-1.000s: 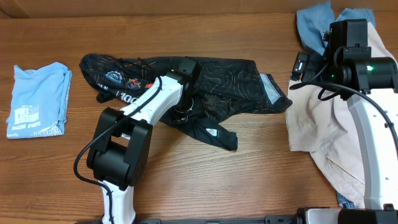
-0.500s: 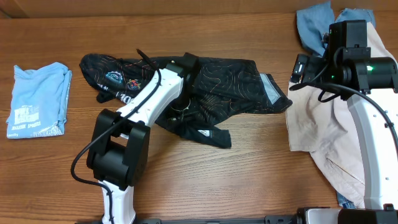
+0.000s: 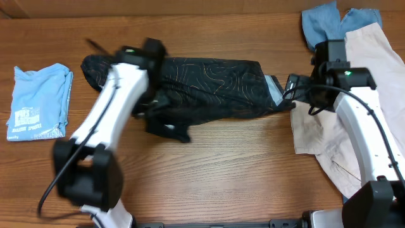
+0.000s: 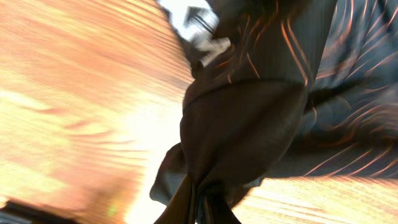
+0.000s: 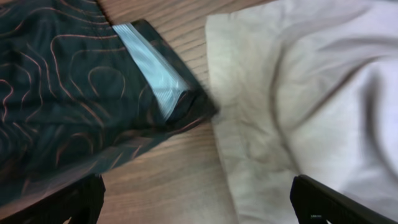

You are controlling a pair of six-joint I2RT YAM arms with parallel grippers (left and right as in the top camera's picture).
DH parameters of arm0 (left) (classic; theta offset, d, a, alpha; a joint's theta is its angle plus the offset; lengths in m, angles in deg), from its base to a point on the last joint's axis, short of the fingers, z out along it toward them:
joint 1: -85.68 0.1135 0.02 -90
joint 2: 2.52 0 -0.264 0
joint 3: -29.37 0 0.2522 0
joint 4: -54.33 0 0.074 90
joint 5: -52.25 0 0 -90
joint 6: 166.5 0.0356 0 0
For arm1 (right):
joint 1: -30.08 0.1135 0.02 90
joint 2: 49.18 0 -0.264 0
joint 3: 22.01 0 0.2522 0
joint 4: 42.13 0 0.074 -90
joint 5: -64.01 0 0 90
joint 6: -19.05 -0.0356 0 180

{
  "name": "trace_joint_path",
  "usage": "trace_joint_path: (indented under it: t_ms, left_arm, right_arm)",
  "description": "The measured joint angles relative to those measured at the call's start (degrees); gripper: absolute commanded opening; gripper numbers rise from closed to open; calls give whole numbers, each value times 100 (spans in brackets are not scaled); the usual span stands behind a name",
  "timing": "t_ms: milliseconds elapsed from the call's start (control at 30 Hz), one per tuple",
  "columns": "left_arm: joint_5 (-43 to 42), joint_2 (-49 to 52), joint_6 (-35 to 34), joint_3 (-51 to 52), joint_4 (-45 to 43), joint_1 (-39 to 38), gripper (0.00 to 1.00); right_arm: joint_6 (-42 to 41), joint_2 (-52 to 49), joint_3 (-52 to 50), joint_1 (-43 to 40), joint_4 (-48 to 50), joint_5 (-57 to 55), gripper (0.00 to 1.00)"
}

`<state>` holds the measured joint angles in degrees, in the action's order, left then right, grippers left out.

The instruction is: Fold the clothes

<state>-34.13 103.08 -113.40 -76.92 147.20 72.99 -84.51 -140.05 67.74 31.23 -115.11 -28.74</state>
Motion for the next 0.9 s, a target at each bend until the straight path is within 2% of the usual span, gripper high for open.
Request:
trace_joint_path:
  t_ms: [167,333,600,900]
  left_arm:
    - [216,-702,98,-20,146,542,4]
    - [269,-841,155,-22,214,603,4]
    - [271,-841,240,-22,278,603,4]
    - [271,-841,240,-22,280,603,4]
  right_arm:
    - [-190,0,-732,0,885,181,95]
    - [-378,0,-1362,0,1486,907,91]
    - [-420,0,-2155,391,1561,2168,90]
    - [-297,0,-2570,1095,1755,1823,87]
